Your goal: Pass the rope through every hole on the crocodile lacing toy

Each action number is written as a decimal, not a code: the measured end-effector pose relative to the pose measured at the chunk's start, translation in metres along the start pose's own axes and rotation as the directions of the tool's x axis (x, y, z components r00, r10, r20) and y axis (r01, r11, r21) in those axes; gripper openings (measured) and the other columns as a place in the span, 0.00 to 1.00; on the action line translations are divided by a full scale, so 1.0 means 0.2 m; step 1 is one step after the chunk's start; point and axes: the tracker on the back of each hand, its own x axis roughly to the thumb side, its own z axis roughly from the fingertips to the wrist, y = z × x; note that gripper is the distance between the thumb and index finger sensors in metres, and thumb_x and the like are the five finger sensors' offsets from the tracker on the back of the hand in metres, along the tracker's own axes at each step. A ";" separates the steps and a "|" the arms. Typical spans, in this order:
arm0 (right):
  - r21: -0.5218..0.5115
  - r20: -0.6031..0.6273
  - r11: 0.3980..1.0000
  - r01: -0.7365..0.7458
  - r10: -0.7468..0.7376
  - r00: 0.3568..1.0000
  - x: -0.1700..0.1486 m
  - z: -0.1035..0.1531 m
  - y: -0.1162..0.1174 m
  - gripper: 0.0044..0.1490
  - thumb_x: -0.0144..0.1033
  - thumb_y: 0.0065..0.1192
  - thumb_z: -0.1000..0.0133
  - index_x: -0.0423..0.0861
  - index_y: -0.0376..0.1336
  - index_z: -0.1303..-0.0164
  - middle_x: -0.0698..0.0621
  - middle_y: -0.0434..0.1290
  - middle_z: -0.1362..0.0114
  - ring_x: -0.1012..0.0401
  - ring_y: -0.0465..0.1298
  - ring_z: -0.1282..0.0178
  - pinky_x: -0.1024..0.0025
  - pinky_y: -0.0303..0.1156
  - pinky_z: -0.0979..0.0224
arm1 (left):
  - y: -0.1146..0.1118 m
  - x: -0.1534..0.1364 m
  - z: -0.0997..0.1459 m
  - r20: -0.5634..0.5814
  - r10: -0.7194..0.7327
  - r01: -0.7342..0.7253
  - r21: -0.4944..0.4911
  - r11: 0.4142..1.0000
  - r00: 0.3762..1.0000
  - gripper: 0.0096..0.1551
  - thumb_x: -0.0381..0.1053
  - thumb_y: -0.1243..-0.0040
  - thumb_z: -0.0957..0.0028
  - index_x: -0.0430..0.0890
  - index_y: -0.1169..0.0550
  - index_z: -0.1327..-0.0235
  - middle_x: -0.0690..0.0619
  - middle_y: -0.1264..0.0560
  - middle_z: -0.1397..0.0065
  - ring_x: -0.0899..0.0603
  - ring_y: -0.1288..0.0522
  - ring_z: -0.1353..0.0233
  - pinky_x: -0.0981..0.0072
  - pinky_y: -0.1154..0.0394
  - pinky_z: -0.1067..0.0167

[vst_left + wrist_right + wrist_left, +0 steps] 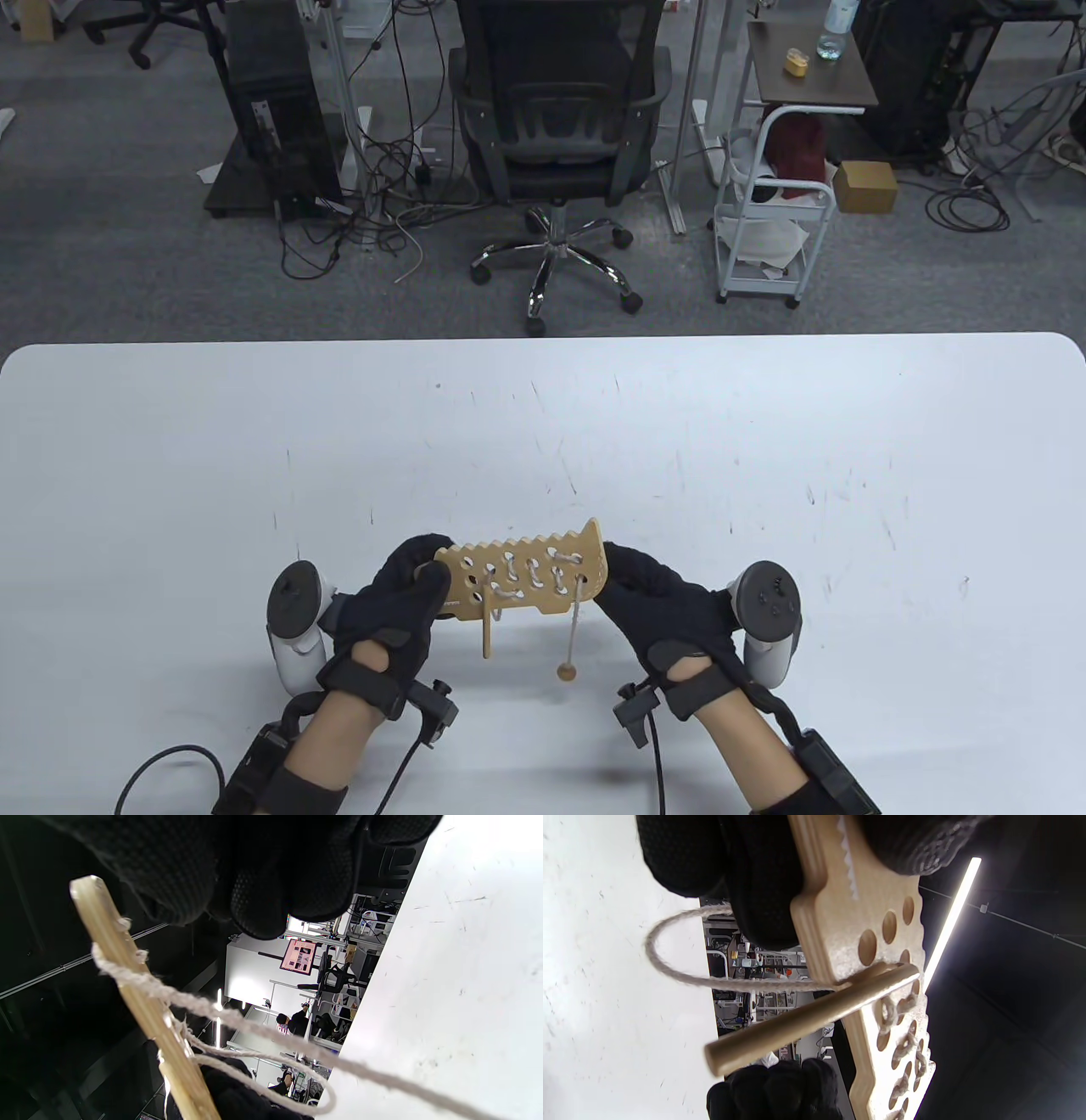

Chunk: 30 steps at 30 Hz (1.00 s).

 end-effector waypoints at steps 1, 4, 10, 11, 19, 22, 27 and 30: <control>0.003 0.002 1.000 -0.008 0.008 1.000 0.00 0.00 0.00 0.28 0.39 0.73 0.49 0.46 0.71 0.39 0.46 0.80 0.39 0.46 0.75 0.38 0.37 0.58 0.29 | 0.01 0.00 0.00 -0.001 -0.008 0.008 0.014 1.000 1.000 0.30 0.60 0.40 0.54 0.54 0.29 0.38 0.57 0.20 0.43 0.49 0.14 0.51 0.53 0.22 0.42; 0.026 0.016 0.998 -0.057 0.056 0.998 0.01 0.00 0.02 0.27 0.41 0.74 0.49 0.46 0.72 0.41 0.46 0.80 0.41 0.46 0.76 0.40 0.37 0.58 0.29 | 0.03 0.01 0.01 -0.003 -0.044 0.044 0.059 0.997 0.999 0.30 0.60 0.40 0.54 0.54 0.29 0.38 0.57 0.20 0.43 0.49 0.14 0.51 0.54 0.22 0.42; 0.098 0.072 0.981 -0.165 0.159 0.985 0.03 0.01 0.07 0.24 0.45 0.77 0.51 0.48 0.74 0.47 0.49 0.81 0.46 0.48 0.77 0.44 0.38 0.59 0.30 | 0.04 0.00 0.01 -0.014 -0.072 0.073 0.099 0.992 0.997 0.30 0.60 0.39 0.54 0.54 0.28 0.39 0.57 0.19 0.43 0.49 0.13 0.51 0.53 0.21 0.42; 0.109 0.079 0.979 -0.175 0.167 0.983 0.03 0.01 0.09 0.24 0.46 0.77 0.51 0.49 0.74 0.48 0.49 0.82 0.47 0.48 0.78 0.45 0.37 0.60 0.30 | 0.04 0.00 0.01 -0.013 -0.081 0.082 0.103 0.991 0.997 0.30 0.60 0.39 0.55 0.54 0.28 0.39 0.57 0.19 0.43 0.49 0.13 0.51 0.53 0.21 0.43; 0.184 0.119 0.947 -0.264 0.245 0.962 0.03 0.04 0.18 0.27 0.48 0.77 0.52 0.47 0.77 0.47 0.47 0.85 0.44 0.46 0.79 0.43 0.38 0.62 0.31 | 0.01 0.03 0.02 0.008 -0.152 0.150 0.111 0.982 0.988 0.30 0.60 0.36 0.55 0.53 0.27 0.41 0.58 0.19 0.44 0.49 0.12 0.51 0.53 0.20 0.43; 0.200 0.119 0.935 -0.293 0.274 0.954 0.02 0.04 0.21 0.30 0.49 0.77 0.51 0.45 0.76 0.44 0.45 0.84 0.42 0.45 0.79 0.41 0.37 0.62 0.31 | -0.01 0.04 0.03 0.021 -0.185 0.182 0.108 0.977 0.983 0.30 0.60 0.36 0.56 0.52 0.27 0.41 0.58 0.19 0.44 0.48 0.12 0.51 0.52 0.20 0.43; 0.237 0.101 0.920 -0.313 0.297 0.950 -0.01 0.06 0.25 0.34 0.51 0.76 0.52 0.43 0.74 0.41 0.44 0.83 0.39 0.44 0.78 0.39 0.37 0.61 0.31 | -0.05 0.04 0.04 0.035 -0.210 0.206 0.094 0.974 0.977 0.30 0.60 0.35 0.56 0.52 0.27 0.42 0.56 0.19 0.44 0.48 0.11 0.51 0.52 0.20 0.43; 0.259 0.091 0.909 -0.326 0.313 0.946 -0.03 0.06 0.27 0.36 0.51 0.76 0.52 0.43 0.73 0.40 0.43 0.82 0.38 0.44 0.77 0.38 0.37 0.60 0.30 | -0.07 0.04 0.04 0.035 -0.213 0.209 0.084 0.974 0.976 0.30 0.60 0.35 0.56 0.52 0.27 0.43 0.56 0.19 0.44 0.48 0.11 0.51 0.51 0.20 0.43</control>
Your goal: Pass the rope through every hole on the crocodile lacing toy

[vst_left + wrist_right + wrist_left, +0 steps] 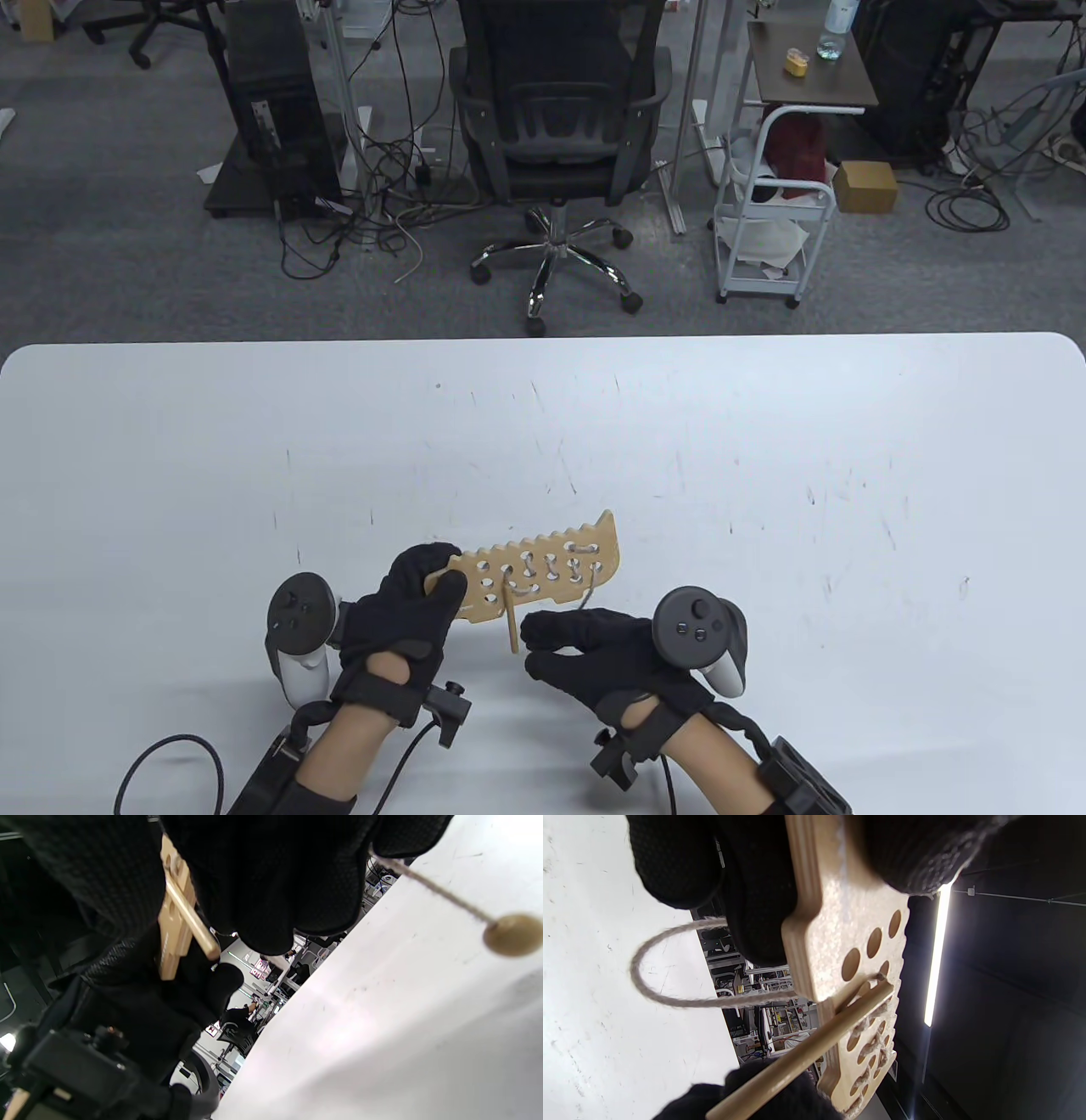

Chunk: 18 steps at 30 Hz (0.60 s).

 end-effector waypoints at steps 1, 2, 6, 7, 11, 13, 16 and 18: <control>0.007 -0.004 1.000 -0.006 0.006 1.000 0.00 0.00 0.01 0.36 0.52 0.76 0.52 0.42 0.73 0.39 0.43 0.82 0.37 0.44 0.77 0.37 0.37 0.60 0.30 | -0.01 0.00 0.00 0.001 -0.001 0.001 -0.005 1.000 1.000 0.30 0.60 0.34 0.56 0.52 0.27 0.43 0.56 0.19 0.44 0.48 0.11 0.51 0.51 0.20 0.43; 0.013 -0.007 1.000 -0.010 0.010 1.000 -0.01 0.00 0.02 0.36 0.52 0.76 0.52 0.42 0.73 0.39 0.42 0.82 0.37 0.43 0.77 0.37 0.36 0.60 0.30 | -0.02 0.00 0.00 0.001 -0.006 0.006 -0.010 1.000 1.000 0.30 0.60 0.34 0.56 0.51 0.27 0.43 0.56 0.19 0.44 0.48 0.11 0.51 0.51 0.20 0.43; 0.027 -0.021 0.999 -0.031 0.032 0.999 -0.01 0.00 0.04 0.38 0.53 0.75 0.52 0.42 0.72 0.38 0.42 0.81 0.36 0.43 0.76 0.37 0.37 0.60 0.30 | -0.05 0.00 0.02 0.003 -0.020 0.020 -0.034 0.999 1.000 0.30 0.60 0.34 0.56 0.52 0.27 0.43 0.56 0.19 0.43 0.48 0.11 0.51 0.51 0.19 0.43; 0.026 -0.025 0.999 -0.035 0.035 0.999 -0.02 0.00 0.04 0.38 0.53 0.75 0.52 0.42 0.72 0.38 0.42 0.81 0.36 0.43 0.76 0.37 0.37 0.60 0.30 | -0.06 0.00 0.02 0.003 -0.022 0.022 -0.039 0.999 1.000 0.30 0.60 0.34 0.57 0.52 0.27 0.43 0.56 0.19 0.44 0.48 0.11 0.51 0.51 0.19 0.43; 0.022 -0.028 0.999 -0.033 0.033 0.999 -0.02 0.00 0.05 0.36 0.52 0.75 0.51 0.43 0.73 0.39 0.43 0.82 0.37 0.43 0.77 0.37 0.37 0.60 0.30 | -0.08 0.00 0.03 0.005 -0.030 0.030 -0.053 0.998 1.000 0.30 0.60 0.34 0.56 0.52 0.27 0.43 0.56 0.19 0.44 0.48 0.11 0.51 0.51 0.20 0.44; 0.013 -0.029 1.000 -0.023 0.024 0.999 -0.02 0.00 0.04 0.33 0.50 0.75 0.51 0.44 0.74 0.41 0.44 0.83 0.39 0.44 0.78 0.39 0.37 0.61 0.31 | -0.09 0.00 0.03 0.005 -0.028 0.029 -0.056 0.998 1.000 0.30 0.60 0.34 0.56 0.52 0.27 0.43 0.56 0.19 0.43 0.48 0.11 0.51 0.51 0.20 0.44; 0.013 -0.033 1.000 -0.014 0.014 0.999 -0.02 0.00 0.04 0.27 0.47 0.74 0.50 0.46 0.75 0.44 0.46 0.83 0.42 0.46 0.78 0.40 0.37 0.61 0.31 | -0.08 0.00 0.03 0.006 -0.028 0.028 -0.054 0.998 1.000 0.30 0.60 0.34 0.56 0.52 0.27 0.43 0.56 0.19 0.43 0.48 0.11 0.51 0.51 0.20 0.43; 0.018 -0.033 1.000 -0.017 0.018 0.999 -0.02 0.00 0.04 0.26 0.45 0.74 0.50 0.46 0.75 0.44 0.47 0.83 0.42 0.46 0.78 0.40 0.37 0.61 0.31 | -0.08 0.00 0.03 0.005 -0.028 0.028 -0.051 0.998 1.000 0.30 0.60 0.34 0.56 0.52 0.27 0.43 0.57 0.19 0.43 0.48 0.11 0.51 0.51 0.20 0.44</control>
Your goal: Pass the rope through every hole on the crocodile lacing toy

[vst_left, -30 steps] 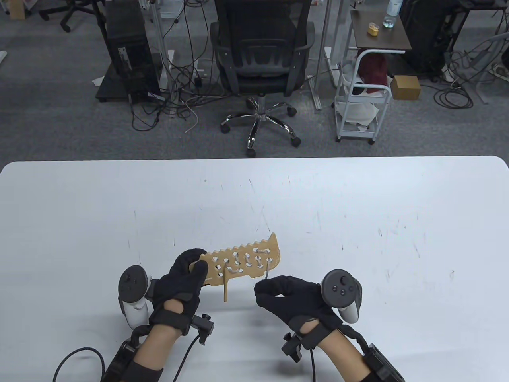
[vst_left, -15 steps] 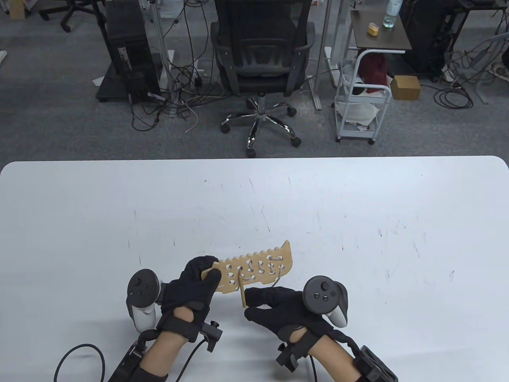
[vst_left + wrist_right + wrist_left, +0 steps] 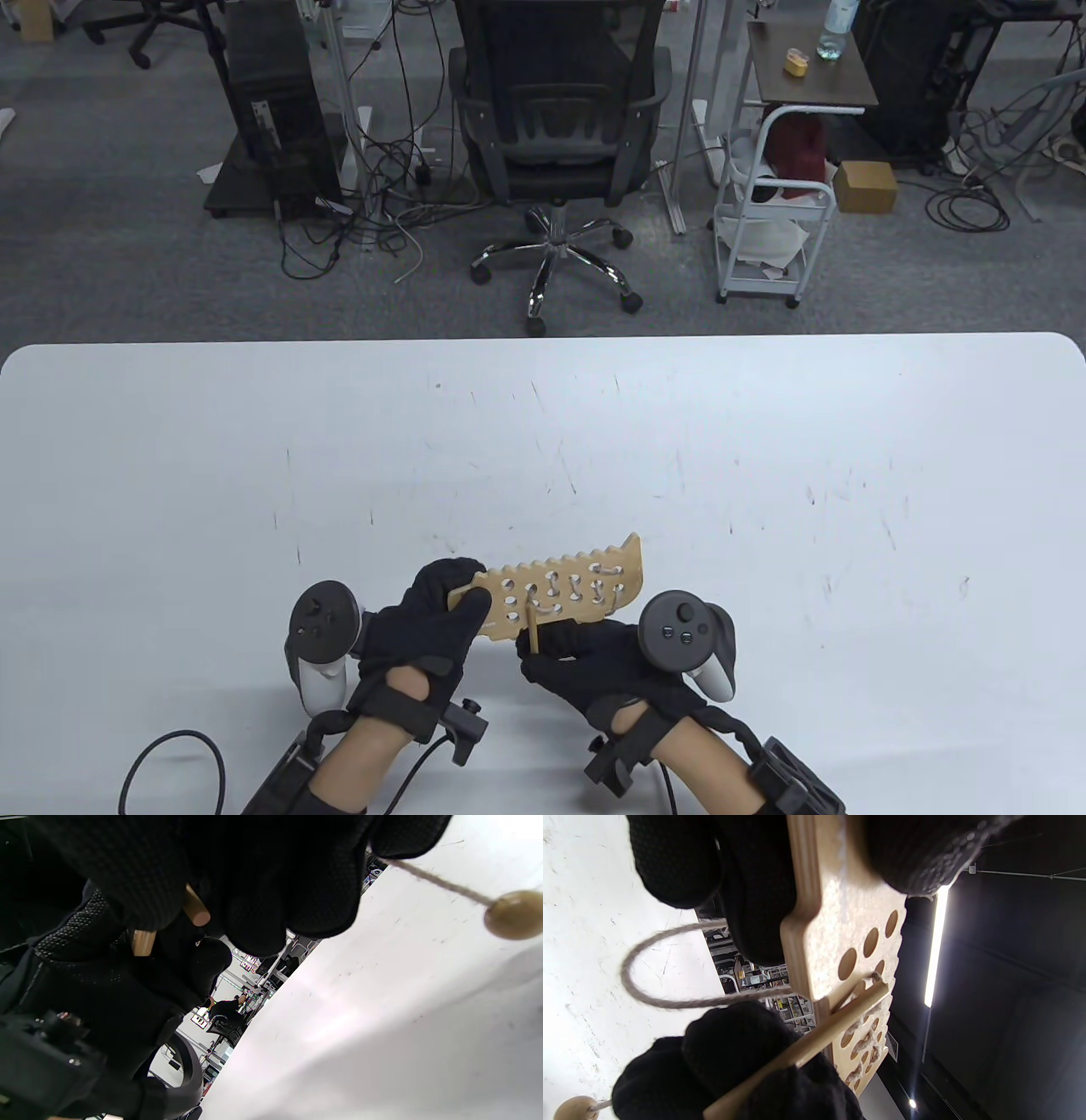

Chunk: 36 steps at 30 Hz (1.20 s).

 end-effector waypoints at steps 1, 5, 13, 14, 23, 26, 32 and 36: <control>0.000 0.000 1.000 -0.002 0.002 1.000 0.00 0.00 0.00 0.26 0.45 0.74 0.50 0.46 0.75 0.44 0.47 0.83 0.42 0.46 0.78 0.40 0.37 0.61 0.31 | 0.00 0.00 0.00 -0.001 0.001 -0.001 0.001 1.000 1.000 0.30 0.60 0.34 0.56 0.52 0.27 0.43 0.57 0.19 0.43 0.48 0.11 0.51 0.52 0.20 0.43; -0.005 -0.001 1.000 0.000 0.000 1.000 0.00 0.00 -0.01 0.25 0.44 0.74 0.50 0.47 0.75 0.44 0.47 0.83 0.42 0.46 0.78 0.40 0.37 0.61 0.31 | 0.01 0.00 0.00 -0.003 0.001 -0.001 0.009 1.000 1.000 0.30 0.60 0.34 0.56 0.52 0.27 0.42 0.58 0.19 0.43 0.48 0.11 0.51 0.52 0.20 0.43; -0.023 -0.003 1.000 0.019 -0.019 1.000 0.00 0.00 -0.03 0.25 0.43 0.74 0.50 0.48 0.75 0.44 0.47 0.83 0.44 0.46 0.78 0.42 0.37 0.61 0.31 | 0.06 -0.02 -0.02 -0.023 0.013 -0.012 0.038 0.999 1.000 0.30 0.60 0.35 0.56 0.52 0.27 0.42 0.57 0.19 0.43 0.48 0.11 0.51 0.51 0.20 0.44; -0.023 -0.002 0.999 0.023 -0.023 1.000 0.00 0.00 -0.03 0.25 0.43 0.74 0.50 0.48 0.75 0.44 0.47 0.83 0.44 0.47 0.79 0.42 0.37 0.61 0.31 | 0.07 -0.02 -0.02 -0.028 0.014 -0.012 0.046 0.999 1.000 0.30 0.60 0.34 0.56 0.52 0.27 0.42 0.57 0.19 0.43 0.48 0.11 0.51 0.52 0.20 0.44; -0.049 0.009 0.998 0.043 -0.043 0.999 0.01 0.00 -0.06 0.25 0.41 0.75 0.50 0.48 0.74 0.43 0.48 0.84 0.45 0.47 0.79 0.43 0.37 0.61 0.31 | 0.12 -0.06 -0.05 -0.077 0.001 0.004 0.059 0.998 0.997 0.30 0.60 0.34 0.56 0.52 0.27 0.42 0.56 0.19 0.44 0.47 0.11 0.51 0.51 0.20 0.44; -0.058 0.012 0.997 0.057 -0.056 0.998 0.01 0.00 -0.07 0.26 0.41 0.75 0.50 0.48 0.73 0.42 0.48 0.84 0.45 0.47 0.79 0.43 0.38 0.61 0.30 | 0.14 -0.07 -0.05 -0.084 -0.011 0.017 0.070 0.997 0.996 0.30 0.60 0.34 0.56 0.52 0.27 0.42 0.57 0.19 0.44 0.47 0.11 0.51 0.51 0.20 0.44; -0.097 0.026 0.992 0.081 -0.078 0.997 0.02 0.00 -0.11 0.27 0.40 0.76 0.50 0.49 0.72 0.41 0.48 0.84 0.45 0.47 0.79 0.42 0.38 0.62 0.30 | 0.17 -0.09 -0.07 -0.100 -0.013 0.021 0.087 0.996 0.995 0.30 0.60 0.34 0.56 0.52 0.27 0.42 0.57 0.19 0.44 0.47 0.11 0.51 0.51 0.20 0.44; -0.122 0.032 0.988 0.094 -0.091 0.995 0.03 0.00 -0.14 0.26 0.40 0.76 0.50 0.50 0.73 0.41 0.48 0.84 0.45 0.47 0.79 0.41 0.37 0.61 0.30 | 0.19 -0.11 -0.07 -0.113 -0.008 0.020 0.104 0.994 0.994 0.30 0.60 0.35 0.56 0.52 0.27 0.42 0.56 0.19 0.43 0.47 0.11 0.51 0.51 0.20 0.44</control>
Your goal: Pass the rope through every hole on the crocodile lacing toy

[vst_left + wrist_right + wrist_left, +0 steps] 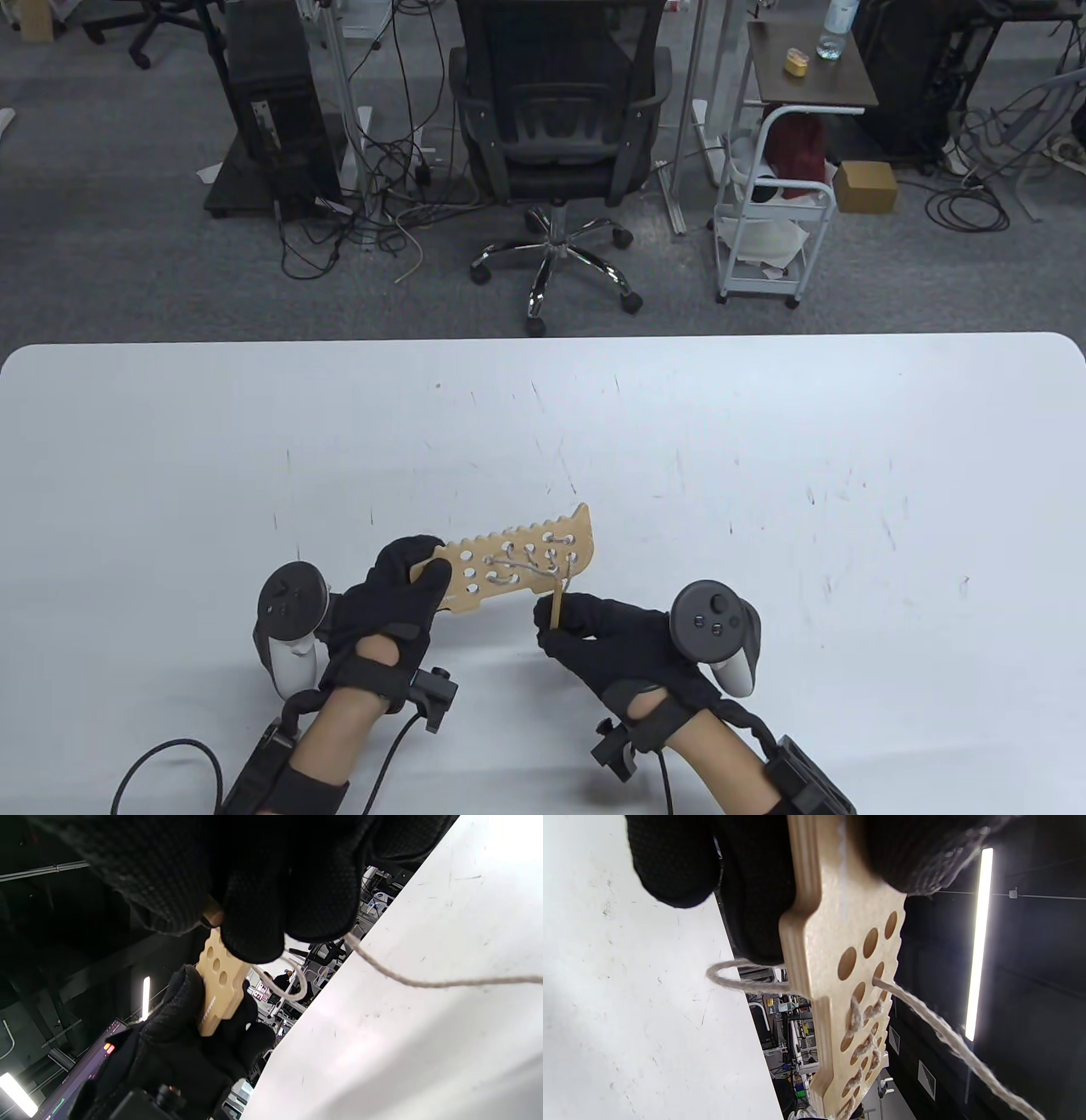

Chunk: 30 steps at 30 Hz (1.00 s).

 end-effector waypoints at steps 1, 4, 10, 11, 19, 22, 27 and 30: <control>-0.005 0.000 1.000 0.003 -0.003 1.000 0.00 0.00 -0.01 0.26 0.40 0.75 0.50 0.50 0.73 0.41 0.48 0.84 0.44 0.47 0.79 0.41 0.38 0.61 0.30 | 0.01 0.00 0.00 -0.002 0.000 0.000 0.004 1.000 1.000 0.30 0.60 0.35 0.56 0.52 0.27 0.42 0.56 0.19 0.43 0.47 0.11 0.51 0.51 0.20 0.44; -0.032 -0.001 0.999 0.019 -0.019 1.000 0.01 0.00 -0.03 0.26 0.40 0.75 0.50 0.50 0.72 0.41 0.47 0.84 0.43 0.46 0.79 0.40 0.37 0.61 0.30 | 0.03 -0.02 -0.01 -0.016 0.001 -0.001 0.019 1.000 1.000 0.30 0.60 0.35 0.56 0.52 0.27 0.42 0.57 0.19 0.43 0.47 0.11 0.51 0.51 0.20 0.44; -0.076 0.015 0.997 0.034 -0.033 0.999 0.03 0.00 -0.07 0.25 0.39 0.75 0.49 0.50 0.72 0.41 0.47 0.83 0.42 0.46 0.78 0.39 0.37 0.61 0.30 | 0.07 -0.05 -0.03 -0.041 -0.001 0.003 0.043 0.999 0.999 0.30 0.60 0.35 0.56 0.52 0.27 0.42 0.56 0.19 0.43 0.47 0.11 0.51 0.51 0.20 0.44; -0.084 0.017 0.996 0.038 -0.037 0.999 0.03 0.00 -0.08 0.25 0.40 0.75 0.50 0.50 0.72 0.41 0.47 0.83 0.41 0.46 0.78 0.39 0.37 0.60 0.30 | 0.07 -0.05 -0.04 -0.047 -0.001 0.003 0.046 0.999 0.999 0.30 0.60 0.35 0.56 0.52 0.27 0.42 0.56 0.19 0.43 0.47 0.11 0.51 0.51 0.20 0.44; -0.132 0.027 0.990 0.053 -0.050 0.998 0.04 0.00 -0.14 0.25 0.40 0.75 0.50 0.49 0.73 0.42 0.46 0.82 0.40 0.45 0.77 0.38 0.37 0.60 0.29 | 0.13 -0.09 -0.05 -0.066 0.003 0.003 0.093 0.996 0.998 0.30 0.60 0.35 0.56 0.52 0.27 0.42 0.57 0.19 0.43 0.47 0.12 0.51 0.51 0.20 0.44; -0.147 0.029 0.987 0.062 -0.058 0.998 0.05 0.00 -0.16 0.25 0.40 0.75 0.49 0.49 0.73 0.42 0.47 0.81 0.40 0.45 0.76 0.38 0.37 0.59 0.29 | 0.14 -0.11 -0.06 -0.079 0.007 0.001 0.102 0.995 0.997 0.30 0.60 0.35 0.56 0.52 0.27 0.42 0.57 0.19 0.43 0.47 0.12 0.51 0.51 0.20 0.44; -0.174 0.033 0.982 0.072 -0.067 0.997 0.05 0.00 -0.19 0.25 0.40 0.75 0.49 0.49 0.73 0.42 0.47 0.81 0.40 0.46 0.76 0.38 0.36 0.59 0.29 | 0.17 -0.13 -0.07 -0.102 0.007 0.005 0.118 0.993 0.995 0.29 0.60 0.35 0.56 0.52 0.27 0.42 0.56 0.19 0.43 0.47 0.12 0.51 0.51 0.20 0.44; -0.190 0.032 0.979 0.079 -0.075 0.997 0.05 0.00 -0.21 0.25 0.40 0.75 0.49 0.48 0.74 0.43 0.47 0.81 0.41 0.46 0.77 0.39 0.36 0.59 0.29 | 0.18 -0.15 -0.08 -0.113 0.006 0.009 0.134 0.991 0.994 0.30 0.60 0.35 0.56 0.52 0.27 0.42 0.56 0.19 0.44 0.47 0.12 0.51 0.51 0.20 0.44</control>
